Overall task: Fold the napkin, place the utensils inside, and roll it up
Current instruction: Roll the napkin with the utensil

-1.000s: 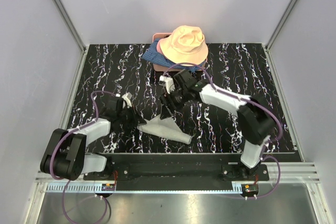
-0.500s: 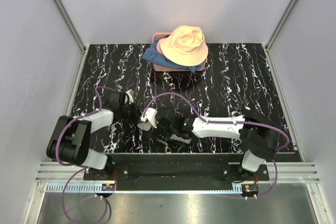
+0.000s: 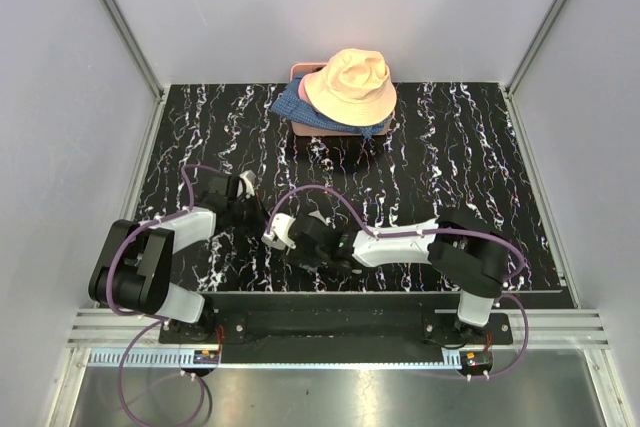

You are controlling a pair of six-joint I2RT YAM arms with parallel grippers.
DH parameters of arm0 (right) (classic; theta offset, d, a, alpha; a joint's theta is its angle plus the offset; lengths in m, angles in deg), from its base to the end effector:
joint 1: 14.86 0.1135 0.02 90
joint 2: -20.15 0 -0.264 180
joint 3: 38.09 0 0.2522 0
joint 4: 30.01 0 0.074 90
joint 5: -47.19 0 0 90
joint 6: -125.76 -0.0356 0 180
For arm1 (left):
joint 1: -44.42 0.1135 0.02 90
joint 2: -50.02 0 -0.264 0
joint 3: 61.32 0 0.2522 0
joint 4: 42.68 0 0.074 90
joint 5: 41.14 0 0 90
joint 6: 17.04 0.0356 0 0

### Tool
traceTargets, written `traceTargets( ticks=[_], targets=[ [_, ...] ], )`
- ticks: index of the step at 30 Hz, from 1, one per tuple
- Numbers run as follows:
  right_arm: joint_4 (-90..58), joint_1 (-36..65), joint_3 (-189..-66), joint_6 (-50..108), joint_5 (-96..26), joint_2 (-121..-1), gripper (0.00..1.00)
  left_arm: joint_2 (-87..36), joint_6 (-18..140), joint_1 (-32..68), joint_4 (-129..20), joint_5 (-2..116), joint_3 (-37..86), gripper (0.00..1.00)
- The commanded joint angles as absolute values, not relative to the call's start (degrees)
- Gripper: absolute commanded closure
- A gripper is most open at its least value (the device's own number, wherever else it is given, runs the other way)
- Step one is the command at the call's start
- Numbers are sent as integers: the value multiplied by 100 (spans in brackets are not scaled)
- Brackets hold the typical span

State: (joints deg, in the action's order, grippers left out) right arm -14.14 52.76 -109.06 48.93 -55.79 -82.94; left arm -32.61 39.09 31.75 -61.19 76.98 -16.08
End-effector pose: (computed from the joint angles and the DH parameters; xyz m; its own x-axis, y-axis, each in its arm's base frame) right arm 0.1468 0.3355 0.1558 -0.0832 -0.7852 -0.6136 -0.8861 0.3401 -0.3150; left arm 0.2359 -0.0702 0.1349 -0.9223 -0.2965 -0.2480 -0.0756 0.7676 -0.6365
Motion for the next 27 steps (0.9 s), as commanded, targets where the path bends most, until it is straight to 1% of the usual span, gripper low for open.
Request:
traceTargets(
  ticks=[1, 2, 3, 4, 5, 6, 7, 8, 12, 16, 18, 23, 27],
  targets=[
    [-1538, 5308, -10951, 5017, -5987, -8532, 30, -3330, 4097, 3211, -6145, 7777, -1408, 100],
    [-1468, 5300, -11012, 4983, -5908, -8584, 37, -3313, 4106, 3211, -6136, 7795, -1390, 100],
    [-1302, 5291, -11047, 4956, -5820, -8663, 41, -3312, 4106, 3211, -6119, 7821, -1390, 100],
    [-1196, 5282, -11074, 4921, -5689, -8708, 45, -3304, 4106, 3211, -6110, 7856, -1346, 97],
    [-1107, 5256, -11117, 4816, -5418, -8725, 53, -3295, 4114, 3203, -6110, 7856, -1311, 87],
    [-967, 5229, -11127, 4763, -5215, -8743, 55, -3269, 4115, 3220, -6162, 7865, -1267, 81],
    [-896, 5194, -11127, 4693, -4996, -8735, 58, -3251, 4080, 3229, -6162, 7857, -1163, 77],
    [-809, 5168, -11101, 4510, -4550, -8708, 61, -3216, 4053, 3229, -6145, 7830, -1127, 69],
    [-703, 4817, -11021, 3964, -3431, -8550, 67, -2909, 3930, 3281, -6205, 7637, -1004, 56],
    [-632, 4483, -11030, 3612, -2622, -8444, 68, -2592, 4018, 3378, -6364, 7208, -1055, 54],
    [-579, 4325, -11083, 3357, -2007, -8453, 68, -2356, 4018, 3439, -6330, 7084, -1161, 54],
    [-439, 3762, -11364, 3119, -759, -8681, 68, -1776, 4027, 3449, -5794, 7285, -1767, 54],
    [-430, 3367, -11592, 2961, 59, -8945, 68, -1616, 4018, 3449, -5328, 7688, -2189, 54]
  ],
)
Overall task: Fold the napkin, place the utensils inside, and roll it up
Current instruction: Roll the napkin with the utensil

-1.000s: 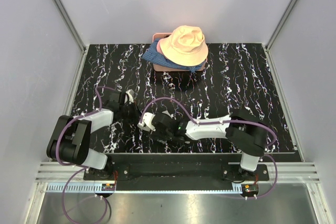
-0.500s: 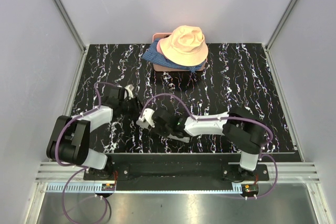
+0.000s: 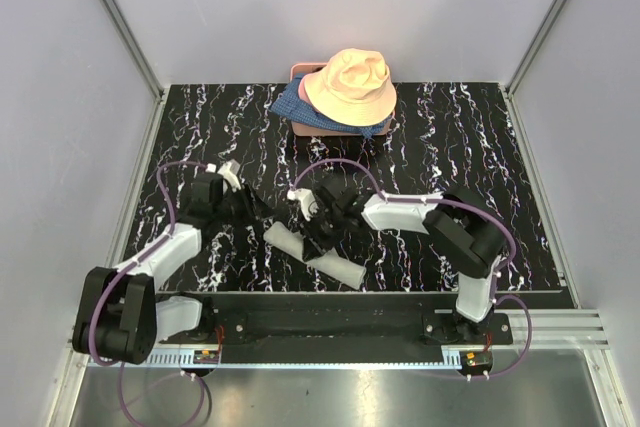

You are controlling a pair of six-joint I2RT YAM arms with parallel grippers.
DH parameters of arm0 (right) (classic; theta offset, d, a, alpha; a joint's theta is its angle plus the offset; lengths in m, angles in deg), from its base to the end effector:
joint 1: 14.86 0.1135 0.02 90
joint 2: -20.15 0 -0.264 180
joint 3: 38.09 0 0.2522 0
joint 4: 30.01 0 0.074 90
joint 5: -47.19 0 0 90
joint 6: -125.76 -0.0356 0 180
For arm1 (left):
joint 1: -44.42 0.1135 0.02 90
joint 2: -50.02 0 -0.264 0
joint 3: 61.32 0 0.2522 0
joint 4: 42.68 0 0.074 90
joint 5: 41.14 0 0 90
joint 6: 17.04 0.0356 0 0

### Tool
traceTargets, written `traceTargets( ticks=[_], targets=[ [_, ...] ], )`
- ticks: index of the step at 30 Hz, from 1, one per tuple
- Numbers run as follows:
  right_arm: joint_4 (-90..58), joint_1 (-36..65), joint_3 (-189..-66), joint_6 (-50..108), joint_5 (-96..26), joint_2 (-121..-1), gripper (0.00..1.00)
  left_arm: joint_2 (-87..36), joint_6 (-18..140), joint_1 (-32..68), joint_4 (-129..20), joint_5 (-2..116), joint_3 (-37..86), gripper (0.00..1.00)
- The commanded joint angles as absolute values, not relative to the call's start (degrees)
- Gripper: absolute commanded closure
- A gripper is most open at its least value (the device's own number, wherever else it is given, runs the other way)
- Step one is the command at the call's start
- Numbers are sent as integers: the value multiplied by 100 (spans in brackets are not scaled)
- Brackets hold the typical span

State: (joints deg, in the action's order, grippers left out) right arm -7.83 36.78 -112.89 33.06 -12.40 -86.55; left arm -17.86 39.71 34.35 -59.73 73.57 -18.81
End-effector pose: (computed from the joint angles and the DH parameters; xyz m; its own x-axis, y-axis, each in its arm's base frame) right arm 0.2164 0.3024 0.1483 -0.5426 -0.6201 -0.5667 -0.8359 0.3319 0.4371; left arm 0.2209 -0.0543 0.1783 -0.8091 -0.3622 -0.4628 0.0228 0.7676 -0.6406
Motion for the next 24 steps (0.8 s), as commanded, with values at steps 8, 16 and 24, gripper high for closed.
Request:
traceTargets(
  ticks=[8, 16, 24],
  targets=[
    [-430, 2813, -11944, 2855, 1264, -9630, 70, -1809, 3719, 3414, -4379, 8225, -2691, 53],
    [-430, 2522, -12137, 2838, 1756, -10017, 70, -2372, 3500, 3378, -3649, 8656, -2884, 53],
    [-412, 2373, -12322, 2820, 1783, -10158, 65, -2671, 3385, 3282, -3385, 8850, -2998, 80]
  ],
)
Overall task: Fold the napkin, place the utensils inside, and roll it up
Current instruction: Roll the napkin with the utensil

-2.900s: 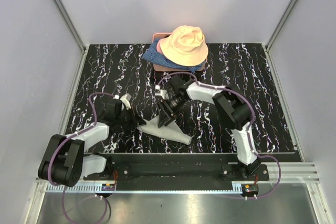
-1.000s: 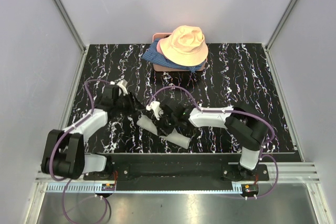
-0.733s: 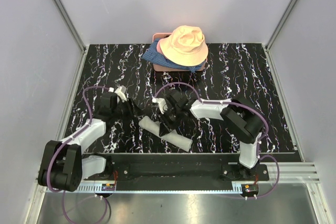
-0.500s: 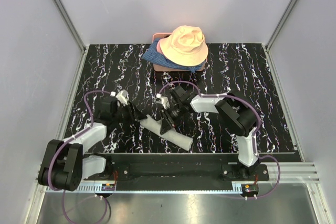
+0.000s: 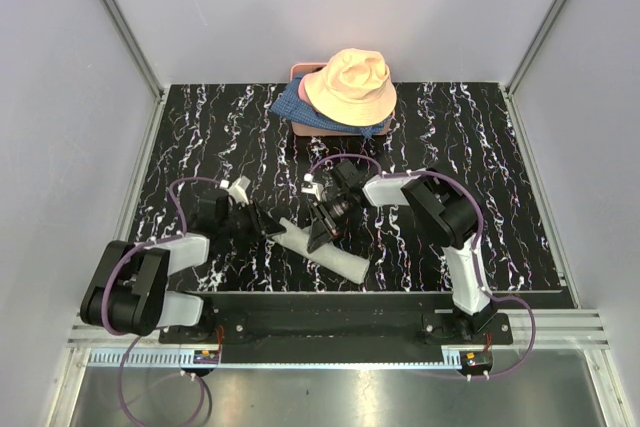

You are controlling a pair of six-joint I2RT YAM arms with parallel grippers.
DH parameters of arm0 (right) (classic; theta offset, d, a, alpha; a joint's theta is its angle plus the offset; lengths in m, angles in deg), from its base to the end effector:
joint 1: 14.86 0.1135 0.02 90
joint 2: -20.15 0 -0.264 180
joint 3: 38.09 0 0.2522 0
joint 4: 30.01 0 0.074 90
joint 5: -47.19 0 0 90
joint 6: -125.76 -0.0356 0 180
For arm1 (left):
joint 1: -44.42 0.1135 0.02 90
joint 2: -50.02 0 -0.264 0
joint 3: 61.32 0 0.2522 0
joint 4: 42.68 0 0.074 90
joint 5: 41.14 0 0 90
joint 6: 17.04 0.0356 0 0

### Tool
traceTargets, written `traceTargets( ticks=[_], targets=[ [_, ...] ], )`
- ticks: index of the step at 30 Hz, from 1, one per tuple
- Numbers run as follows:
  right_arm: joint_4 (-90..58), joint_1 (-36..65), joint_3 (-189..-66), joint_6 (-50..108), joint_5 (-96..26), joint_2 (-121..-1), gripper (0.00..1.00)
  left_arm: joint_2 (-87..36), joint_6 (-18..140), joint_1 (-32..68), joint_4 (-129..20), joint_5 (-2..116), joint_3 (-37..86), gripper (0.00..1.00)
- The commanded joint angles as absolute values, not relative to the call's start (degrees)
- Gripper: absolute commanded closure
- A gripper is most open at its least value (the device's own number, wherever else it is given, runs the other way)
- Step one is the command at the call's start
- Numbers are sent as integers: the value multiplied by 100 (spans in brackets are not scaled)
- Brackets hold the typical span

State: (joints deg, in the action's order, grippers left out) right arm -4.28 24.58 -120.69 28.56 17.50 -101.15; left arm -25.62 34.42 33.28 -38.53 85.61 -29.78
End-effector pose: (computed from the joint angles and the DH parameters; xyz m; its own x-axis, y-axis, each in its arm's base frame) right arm 0.2843 0.2739 0.0987 -0.7669 -0.5504 -0.3300 -0.5121 0.2150 0.8316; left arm 0.2061 -0.0623 0.1279 -0.8696 -0.3376 -0.3602 0.0806 0.6229 -0.7781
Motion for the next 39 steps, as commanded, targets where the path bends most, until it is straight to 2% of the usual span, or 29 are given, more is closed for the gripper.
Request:
traceTargets(
  ticks=[1, 4, 5, 7, 12, 17, 20, 24, 30, 36, 39],
  targets=[
    [-404, 2373, -12339, 2785, 1696, -10141, 64, -2688, 3385, 3290, -3394, 8832, -2981, 91],
    [-264, 2355, -12392, 2776, 1372, -9939, 54, -2750, 3394, 3290, -3516, 8753, -2919, 100],
    [-219, 2364, -12410, 2785, 1231, -9765, 47, -2767, 3394, 3282, -3630, 8736, -2884, 100],
    [-62, 2355, -12445, 2820, 828, -9457, 40, -2829, 3429, 3282, -3788, 8665, -2779, 100],
    [229, 2373, -12550, 2908, -35, -8823, 31, -2899, 3385, 3290, -4123, 8534, -2612, 100],
    [387, 2574, -12445, 3084, -1282, -7997, 29, -2882, 3315, 3290, -4351, 8524, -2498, 100],
    [423, 3101, -12384, 3198, -2275, -7628, 27, -2794, 3420, 3290, -4605, 8463, -2384, 100],
    [511, 3962, -12454, 3313, -3864, -7513, 24, -2715, 3490, 3290, -4844, 8401, -2287, 100],
    [361, 4885, -12296, 3338, -5297, -7750, 21, -2688, 3675, 3282, -5142, 8261, -2137, 100],
    [195, 5448, -12155, 3550, -6126, -8163, 19, -2881, 3710, 3290, -5169, 8225, -2023, 100],
    [46, 5642, -12041, 3760, -6171, -8303, 19, -2987, 3728, 3290, -5160, 8252, -1961, 100]
  ],
)
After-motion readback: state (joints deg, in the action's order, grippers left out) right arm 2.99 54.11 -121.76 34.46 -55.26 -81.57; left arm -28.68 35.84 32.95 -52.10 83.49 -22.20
